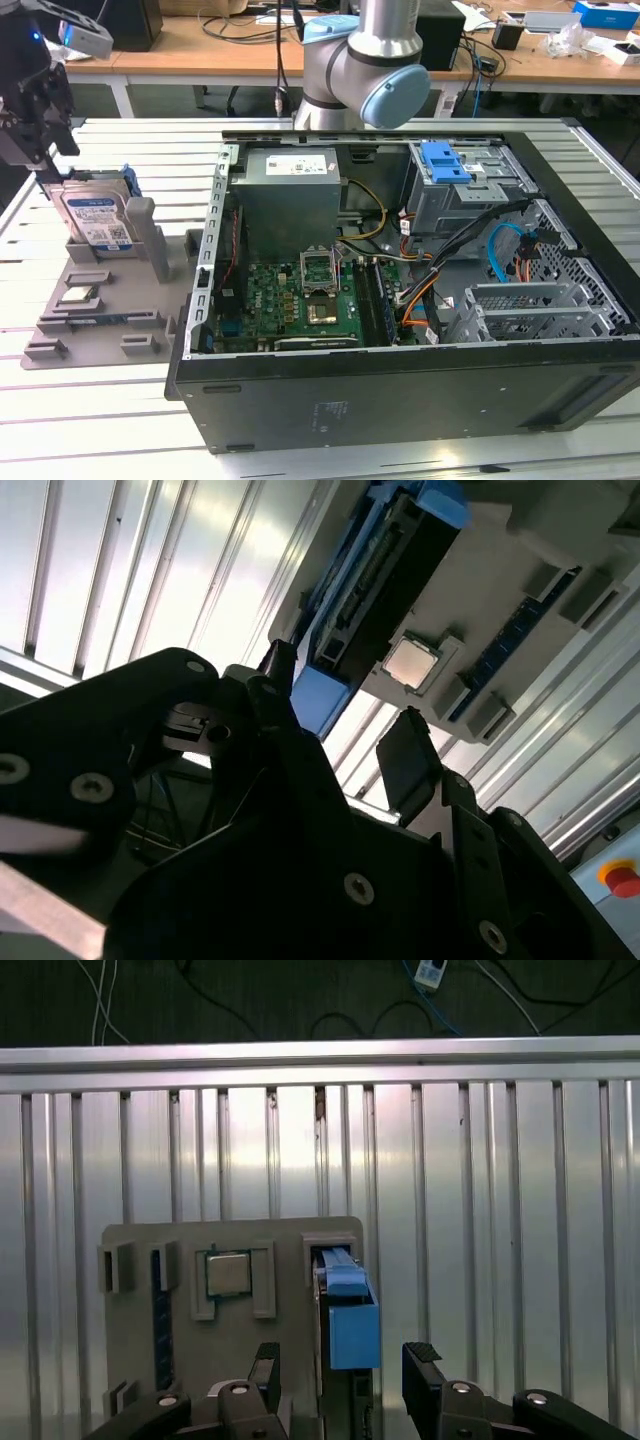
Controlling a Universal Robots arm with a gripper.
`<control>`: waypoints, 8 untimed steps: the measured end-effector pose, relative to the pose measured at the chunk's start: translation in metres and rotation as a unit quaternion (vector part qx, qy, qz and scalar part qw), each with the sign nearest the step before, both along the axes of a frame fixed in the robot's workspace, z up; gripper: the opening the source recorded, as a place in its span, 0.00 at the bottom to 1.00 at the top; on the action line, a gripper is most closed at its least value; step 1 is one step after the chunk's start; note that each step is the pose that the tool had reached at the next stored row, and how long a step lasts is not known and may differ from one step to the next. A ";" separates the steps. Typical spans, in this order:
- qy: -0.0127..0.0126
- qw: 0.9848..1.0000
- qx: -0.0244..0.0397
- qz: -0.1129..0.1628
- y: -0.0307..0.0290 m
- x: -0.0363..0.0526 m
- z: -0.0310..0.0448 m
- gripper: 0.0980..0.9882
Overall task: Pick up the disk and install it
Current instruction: 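Pick up the disk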
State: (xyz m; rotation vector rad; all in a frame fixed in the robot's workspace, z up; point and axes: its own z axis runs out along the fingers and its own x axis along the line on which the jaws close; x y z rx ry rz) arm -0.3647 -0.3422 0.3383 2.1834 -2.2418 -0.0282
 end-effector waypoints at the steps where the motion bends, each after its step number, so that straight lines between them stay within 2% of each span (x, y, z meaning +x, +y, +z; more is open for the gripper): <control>1: 0.000 1.000 0.000 0.001 0.0007 0.0004 -0.0034 0.56; 8: 0.000 1.000 -0.001 0.010 0.0062 0.0007 -0.0215 0.56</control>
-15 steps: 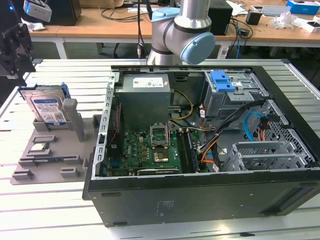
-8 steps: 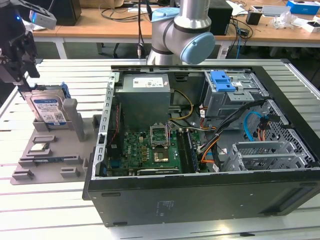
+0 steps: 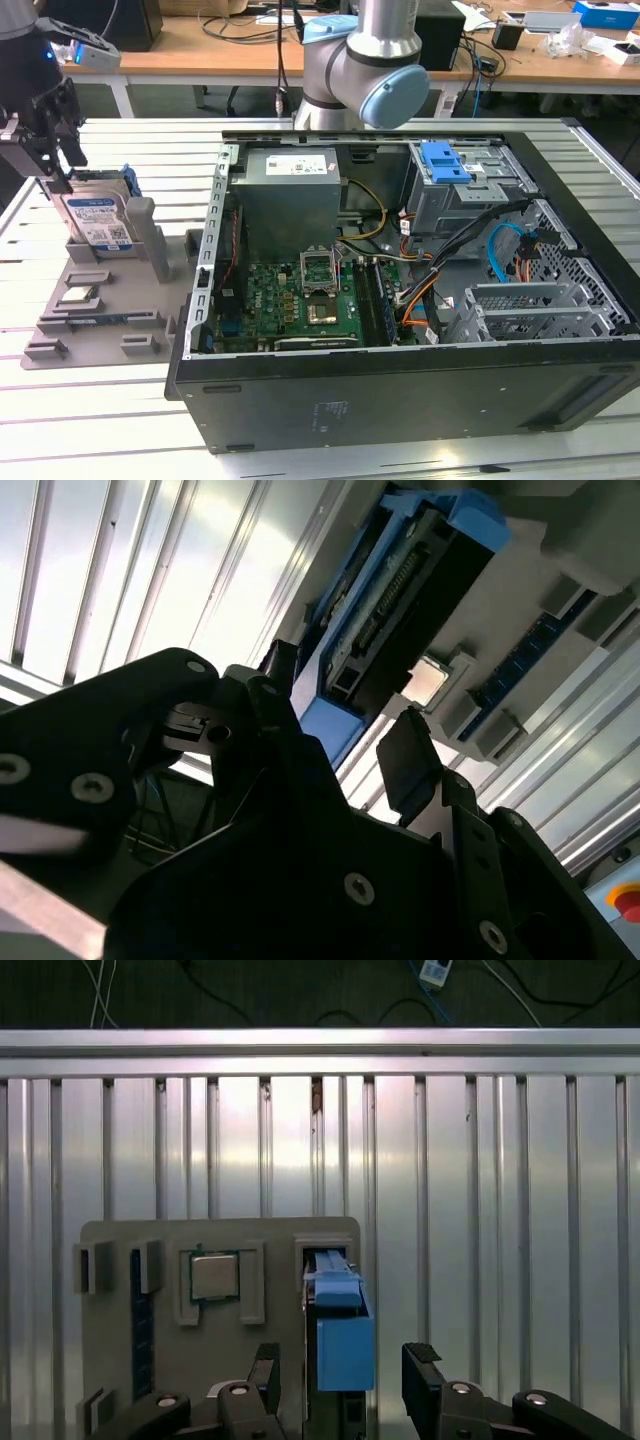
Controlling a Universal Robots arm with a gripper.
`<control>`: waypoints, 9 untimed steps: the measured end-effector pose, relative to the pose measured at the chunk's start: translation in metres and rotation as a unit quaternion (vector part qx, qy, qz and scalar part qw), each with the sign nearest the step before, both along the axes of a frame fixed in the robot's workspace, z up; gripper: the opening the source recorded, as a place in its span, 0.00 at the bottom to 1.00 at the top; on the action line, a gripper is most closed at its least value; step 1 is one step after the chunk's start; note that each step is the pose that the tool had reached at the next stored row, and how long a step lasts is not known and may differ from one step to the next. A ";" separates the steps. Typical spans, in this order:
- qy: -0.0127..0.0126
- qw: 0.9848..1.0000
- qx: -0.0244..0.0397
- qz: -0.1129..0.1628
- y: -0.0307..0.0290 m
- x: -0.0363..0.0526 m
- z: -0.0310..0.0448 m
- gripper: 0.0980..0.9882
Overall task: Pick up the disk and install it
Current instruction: 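Pick up the disk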
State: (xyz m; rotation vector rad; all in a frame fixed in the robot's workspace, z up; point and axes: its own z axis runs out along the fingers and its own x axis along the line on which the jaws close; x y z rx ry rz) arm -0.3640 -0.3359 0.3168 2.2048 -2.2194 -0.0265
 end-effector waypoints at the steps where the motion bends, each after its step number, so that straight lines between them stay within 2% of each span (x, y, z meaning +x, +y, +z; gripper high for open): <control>1: 0.000 1.000 0.000 0.001 0.0005 0.0000 -0.0017 0.56; 9: 0.000 1.000 0.000 0.012 0.0046 0.0001 -0.0197 0.56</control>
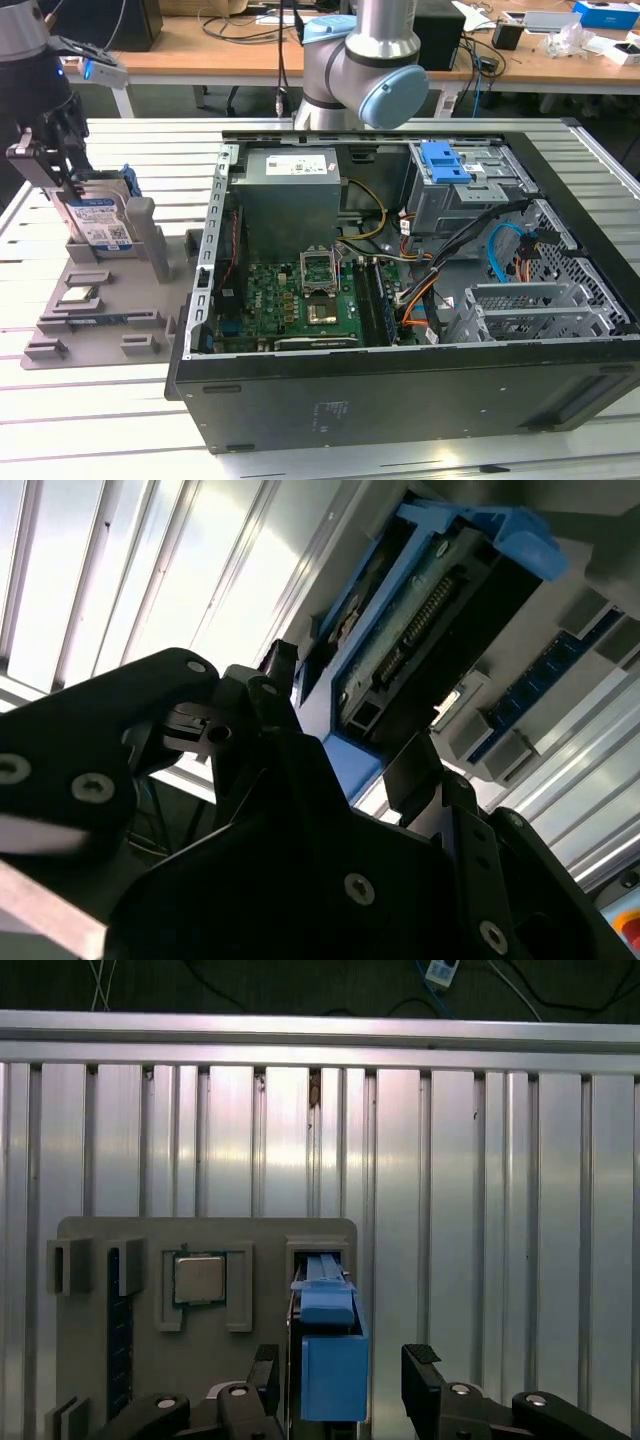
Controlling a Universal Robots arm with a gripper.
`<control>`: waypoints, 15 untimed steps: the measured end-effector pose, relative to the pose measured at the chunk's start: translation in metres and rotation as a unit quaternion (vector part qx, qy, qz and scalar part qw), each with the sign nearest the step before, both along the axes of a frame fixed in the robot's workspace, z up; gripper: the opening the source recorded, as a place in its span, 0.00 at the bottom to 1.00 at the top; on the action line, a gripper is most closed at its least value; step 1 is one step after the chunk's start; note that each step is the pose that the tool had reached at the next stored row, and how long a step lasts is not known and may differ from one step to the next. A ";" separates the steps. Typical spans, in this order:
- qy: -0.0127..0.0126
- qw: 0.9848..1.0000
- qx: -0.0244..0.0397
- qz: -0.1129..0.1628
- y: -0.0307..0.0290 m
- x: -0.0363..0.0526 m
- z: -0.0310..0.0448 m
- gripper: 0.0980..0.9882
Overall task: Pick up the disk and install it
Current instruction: 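Pick up the disk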
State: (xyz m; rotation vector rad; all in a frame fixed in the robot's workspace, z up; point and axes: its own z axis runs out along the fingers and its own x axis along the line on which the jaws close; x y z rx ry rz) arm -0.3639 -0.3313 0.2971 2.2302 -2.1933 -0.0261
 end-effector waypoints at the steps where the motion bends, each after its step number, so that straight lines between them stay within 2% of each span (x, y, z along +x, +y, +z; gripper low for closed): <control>1: 0.000 1.000 0.000 0.000 0.0000 0.0000 -0.0018 0.56; 5: 0.000 1.000 0.000 0.000 0.0001 -0.0001 -0.0109 0.56; 15: 0.000 1.000 0.000 0.000 0.0001 -0.0001 -0.0117 0.55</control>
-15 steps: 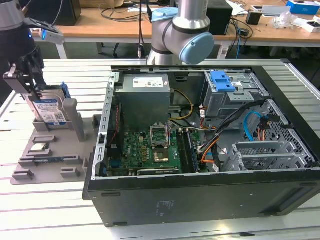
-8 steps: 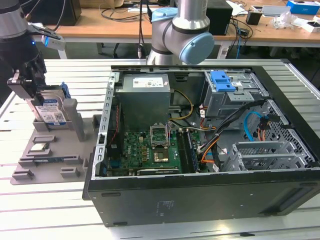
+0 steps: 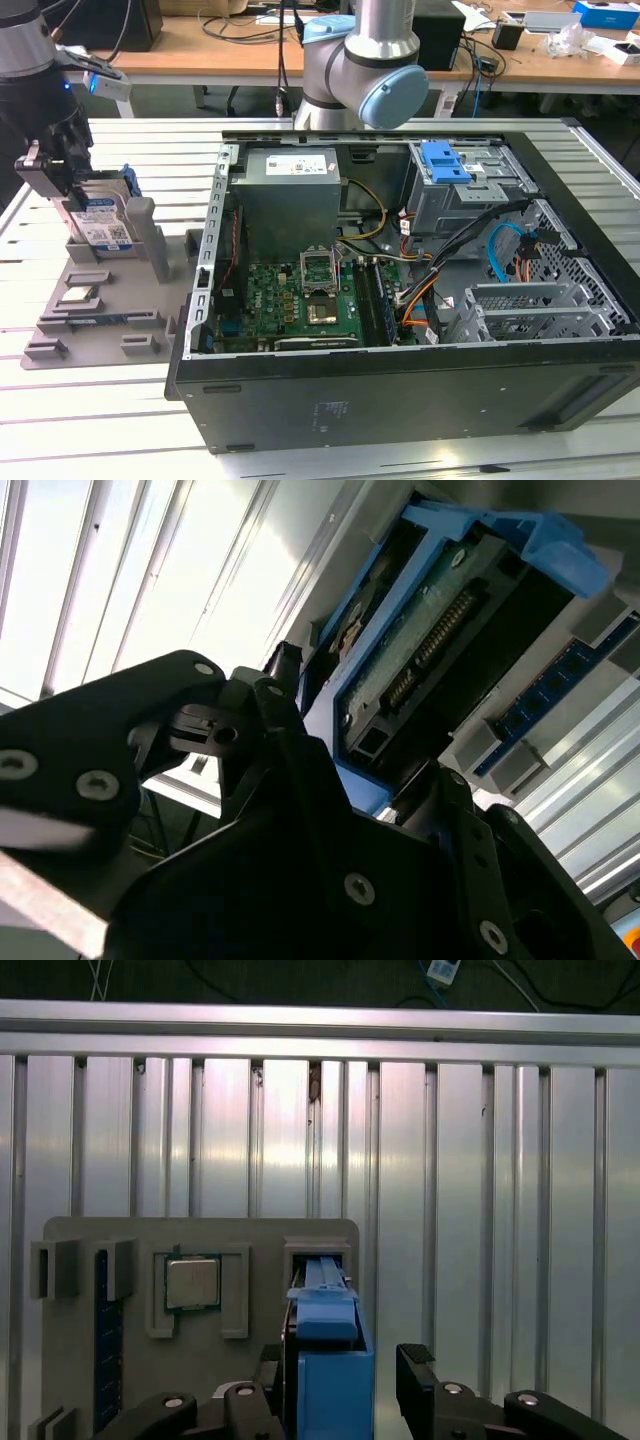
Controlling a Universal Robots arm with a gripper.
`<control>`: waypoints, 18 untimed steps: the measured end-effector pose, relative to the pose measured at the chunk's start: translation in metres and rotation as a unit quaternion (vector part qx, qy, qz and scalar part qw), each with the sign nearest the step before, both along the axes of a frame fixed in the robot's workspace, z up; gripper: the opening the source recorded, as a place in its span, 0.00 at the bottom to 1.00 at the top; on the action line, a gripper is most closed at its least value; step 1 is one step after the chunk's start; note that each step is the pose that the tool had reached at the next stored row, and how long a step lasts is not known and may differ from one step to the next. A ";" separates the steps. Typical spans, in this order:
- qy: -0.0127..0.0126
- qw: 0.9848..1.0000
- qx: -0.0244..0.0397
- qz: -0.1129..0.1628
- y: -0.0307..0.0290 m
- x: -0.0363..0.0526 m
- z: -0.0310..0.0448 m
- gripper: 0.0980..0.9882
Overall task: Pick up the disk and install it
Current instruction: 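Pick up the disk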
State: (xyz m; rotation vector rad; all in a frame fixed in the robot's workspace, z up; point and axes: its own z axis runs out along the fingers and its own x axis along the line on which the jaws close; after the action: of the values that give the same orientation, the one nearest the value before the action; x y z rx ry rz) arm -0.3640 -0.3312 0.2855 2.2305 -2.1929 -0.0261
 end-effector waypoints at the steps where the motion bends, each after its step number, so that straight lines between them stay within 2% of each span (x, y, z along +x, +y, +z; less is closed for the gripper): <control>1: 0.000 1.000 0.000 0.000 0.0000 0.0000 0.0000 0.48; 4: 0.000 1.000 0.000 0.000 0.0000 0.0000 -0.0003 0.30; 18: 0.000 1.000 0.000 0.000 0.0000 0.0000 -0.0015 0.30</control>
State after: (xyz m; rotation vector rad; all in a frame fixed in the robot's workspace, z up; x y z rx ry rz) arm -0.3640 -0.3312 0.2840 2.2305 -2.1930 -0.0262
